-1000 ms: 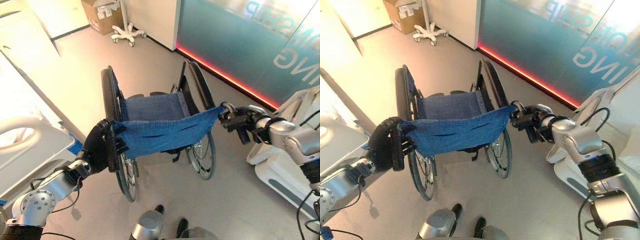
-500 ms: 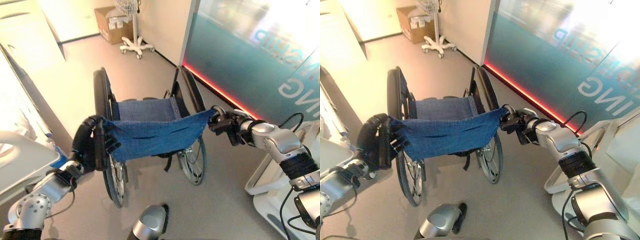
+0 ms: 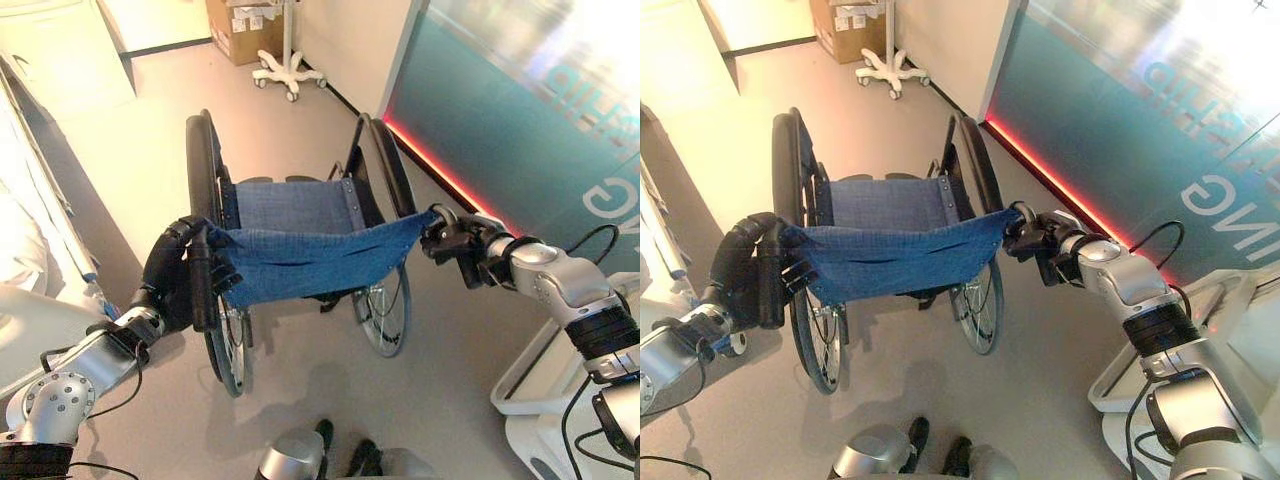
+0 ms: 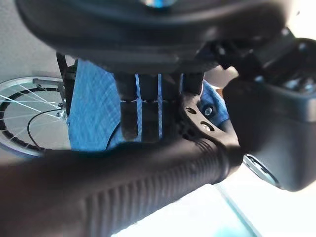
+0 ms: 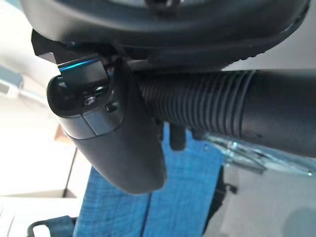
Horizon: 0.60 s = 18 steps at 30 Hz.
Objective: Push the wheelchair next to the bed
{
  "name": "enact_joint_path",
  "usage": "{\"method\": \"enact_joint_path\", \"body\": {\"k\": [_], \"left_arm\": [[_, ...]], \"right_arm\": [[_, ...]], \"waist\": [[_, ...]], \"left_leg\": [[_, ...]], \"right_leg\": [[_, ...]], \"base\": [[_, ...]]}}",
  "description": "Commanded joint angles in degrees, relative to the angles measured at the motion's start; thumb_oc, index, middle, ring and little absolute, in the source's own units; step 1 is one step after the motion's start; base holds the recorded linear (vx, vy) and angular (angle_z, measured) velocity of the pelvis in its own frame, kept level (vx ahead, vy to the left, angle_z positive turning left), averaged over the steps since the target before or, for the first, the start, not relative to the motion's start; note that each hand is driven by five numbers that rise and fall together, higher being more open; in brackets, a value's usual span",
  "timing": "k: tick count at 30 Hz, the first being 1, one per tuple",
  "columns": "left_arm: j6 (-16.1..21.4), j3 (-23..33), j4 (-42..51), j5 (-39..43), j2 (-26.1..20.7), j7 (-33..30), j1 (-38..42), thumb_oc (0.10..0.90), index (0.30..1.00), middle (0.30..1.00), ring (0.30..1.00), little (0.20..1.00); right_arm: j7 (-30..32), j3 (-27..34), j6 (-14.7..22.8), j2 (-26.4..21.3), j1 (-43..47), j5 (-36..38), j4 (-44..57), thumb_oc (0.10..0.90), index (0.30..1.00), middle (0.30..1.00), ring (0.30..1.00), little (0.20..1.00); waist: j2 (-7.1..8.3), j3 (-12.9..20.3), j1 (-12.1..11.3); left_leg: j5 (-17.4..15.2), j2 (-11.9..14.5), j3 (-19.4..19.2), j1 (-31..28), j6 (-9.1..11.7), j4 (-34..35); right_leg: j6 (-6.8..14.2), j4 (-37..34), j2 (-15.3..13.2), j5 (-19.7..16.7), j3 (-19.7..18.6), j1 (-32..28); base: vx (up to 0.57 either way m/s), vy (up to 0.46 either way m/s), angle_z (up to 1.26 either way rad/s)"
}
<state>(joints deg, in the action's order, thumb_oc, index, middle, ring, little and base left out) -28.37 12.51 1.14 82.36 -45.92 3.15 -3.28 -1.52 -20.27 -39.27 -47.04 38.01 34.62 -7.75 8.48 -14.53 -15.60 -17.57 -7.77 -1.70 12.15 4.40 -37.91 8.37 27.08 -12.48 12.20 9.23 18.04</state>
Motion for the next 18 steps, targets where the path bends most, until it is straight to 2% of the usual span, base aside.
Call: {"method": "enact_joint_path", "body": {"k": [1,4,5,6,7,8,9,11,13,14,15,16,17,18], "left_arm": [[11.2,-0.2,11.0,-6.1,-5.1,3.9,12.7,0.400,0.300,0.300,0.300,0.300],[10.6,-0.2,11.3,-5.3,-5.2,4.0,12.3,0.400,0.300,0.300,0.300,0.300],[9.9,0.4,12.2,-4.5,-5.0,3.2,11.5,0.400,0.300,0.300,0.300,0.300],[9.2,1.0,13.1,-4.0,-4.4,1.9,10.8,0.400,0.300,0.300,0.300,0.300],[9.1,1.0,13.3,-4.2,-4.0,1.5,10.5,0.400,0.300,0.300,0.300,0.300],[9.1,1.0,13.3,-4.3,-3.8,1.3,10.4,0.400,0.300,0.300,0.300,0.300],[9.1,1.1,13.8,-4.2,-3.5,0.7,10.1,0.400,0.300,0.300,0.300,0.300],[8.7,1.2,13.9,-3.4,-2.9,0.6,9.7,0.400,0.300,0.300,0.300,0.300],[7.9,1.1,13.7,-4.0,-2.1,0.8,9.8,0.400,0.300,0.300,0.300,0.300],[7.7,1.0,13.7,-4.5,-1.6,0.7,10.0,0.400,0.300,0.300,0.300,0.300],[7.8,0.7,13.4,-5.3,-1.0,0.5,10.1,0.400,0.300,0.300,0.300,0.300],[7.9,0.7,13.3,-5.5,-1.0,0.4,10.2,0.400,0.300,0.300,0.300,0.300],[8.1,0.9,12.8,-5.2,-1.5,0.4,10.6,0.400,0.300,0.300,0.300,0.300],[8.2,0.6,12.5,-5.0,-1.8,0.2,11.4,0.400,0.300,0.300,0.300,0.300]], "right_arm": [[0.3,-5.6,1.6,-0.9,13.3,12.2,8.2,0.400,0.300,0.300,0.300,0.300],[-1.4,-5.7,2.5,-3.1,12.7,12.9,7.5,0.400,0.300,0.300,0.300,0.300],[-2.4,-5.6,2.8,-4.2,12.2,13.5,7.2,0.400,0.300,0.300,0.300,0.300],[-3.6,-5.7,2.8,-4.8,11.9,13.1,6.9,0.400,0.300,0.300,0.300,0.300],[-3.9,-6.2,3.2,-5.1,11.8,12.8,6.7,0.400,0.300,0.300,0.300,0.300],[-4.0,-6.5,3.3,-5.3,11.8,12.7,6.7,0.400,0.300,0.300,0.300,0.300],[-4.1,-6.7,3.8,-5.9,11.3,12.7,6.7,0.400,0.300,0.300,0.300,0.300],[-4.1,-6.3,4.7,-6.6,10.2,13.3,6.8,0.400,0.300,0.300,0.300,0.300],[-4.0,-5.7,4.8,-6.5,9.4,13.5,7.2,0.400,0.300,0.300,0.300,0.300],[-4.1,-5.6,4.7,-6.3,9.3,13.4,7.5,0.400,0.300,0.300,0.300,0.300],[-3.9,-5.4,3.8,-5.4,8.9,12.3,8.8,0.400,0.300,0.300,0.300,0.300],[-3.8,-5.3,3.6,-5.2,8.8,12.1,9.1,0.400,0.300,0.300,0.300,0.300],[-2.9,-5.4,2.6,-4.0,9.6,12.0,9.3,0.400,0.300,0.300,0.300,0.300],[-1.8,-5.8,2.1,-2.2,10.5,11.7,8.6,0.400,0.300,0.300,0.300,0.300]], "waist": [[-3.99,6.7,1.4],[-3.65,7.8,2.9],[-3.36,8.3,3.2],[-2.86,8.4,3.2],[-2.39,8.0,3.3],[-2.25,7.9,3.4],[-1.64,7.5,3.6],[-1.37,6.4,3.6],[-1.61,5.5,3.3],[-1.74,5.0,3.0],[-1.96,4.6,2.5],[-1.98,4.4,2.3],[-2.64,4.6,1.7],[-3.24,4.9,1.2]], "left_leg": [[5.7,3.2,12.0,-14.3,-4.1,18.2],[7.9,4.4,12.7,-14.6,-3.1,14.5],[10.6,5.5,12.2,-15.1,-2.2,11.9],[15.4,6.3,11.5,-14.2,-1.1,5.8],[18.4,6.5,10.6,-12.3,-0.8,-0.8],[19.3,6.6,10.3,-11.4,-0.6,-3.5],[21.7,6.2,9.1,-8.6,-0.3,-11.6],[22.6,4.5,7.8,-3.2,-0.6,-21.8],[21.3,3.1,6.8,0.7,-1.1,-25.3],[20.5,2.6,6.5,1.8,-1.5,-24.2],[18.3,1.3,5.8,2.6,-2.4,-18.6],[17.8,1.0,5.5,2.4,-2.6,-17.2],[17.4,1.0,4.3,1.4,-2.7,-3.7],[18.8,2.1,2.3,0.3,-2.3,7.0]], "right_leg": [[3.5,-22.9,0.4,-19.5,-2.1,-11.6],[2.2,-19.4,3.3,-15.6,-2.8,-11.2],[0.6,-18.3,4.8,-13.7,-2.0,-11.8],[-1.4,-18.2,6.2,-12.4,-0.8,-13.3],[-2.9,-18.4,7.0,-11.7,-0.4,-14.6],[-3.5,-18.5,7.4,-11.5,-0.2,-15.0],[-5.1,-18.7,8.4,-10.6,0.2,-16.5],[-6.9,-18.2,9.8,-9.4,0.8,-18.2],[-7.7,-17.9,10.9,-8.7,1.4,-19.7],[-7.7,-17.9,11.4,-8.4,1.5,-20.5],[-7.3,-18.6,11.9,-8.2,1.5,-21.9],[-7.2,-18.7,11.9,-8.1,1.4,-22.3],[-6.8,-19.2,13.0,-7.1,1.5,-23.5],[-6.9,-20.0,13.9,-6.0,2.4,-25.1]], "base": [[0.54,-0.228,0.71],[0.48,-0.189,0.55],[0.51,-0.261,1.14],[0.49,-0.304,0.85],[0.36,-0.276,0.22],[0.28,-0.272,0.00],[0.27,-0.268,0.14],[0.30,-0.273,0.41],[0.24,-0.161,0.37],[0.31,-0.109,0.51],[0.29,-0.078,0.57],[0.40,-0.047,0.51],[0.44,-0.021,0.27],[0.47,-0.007,0.15]]}}
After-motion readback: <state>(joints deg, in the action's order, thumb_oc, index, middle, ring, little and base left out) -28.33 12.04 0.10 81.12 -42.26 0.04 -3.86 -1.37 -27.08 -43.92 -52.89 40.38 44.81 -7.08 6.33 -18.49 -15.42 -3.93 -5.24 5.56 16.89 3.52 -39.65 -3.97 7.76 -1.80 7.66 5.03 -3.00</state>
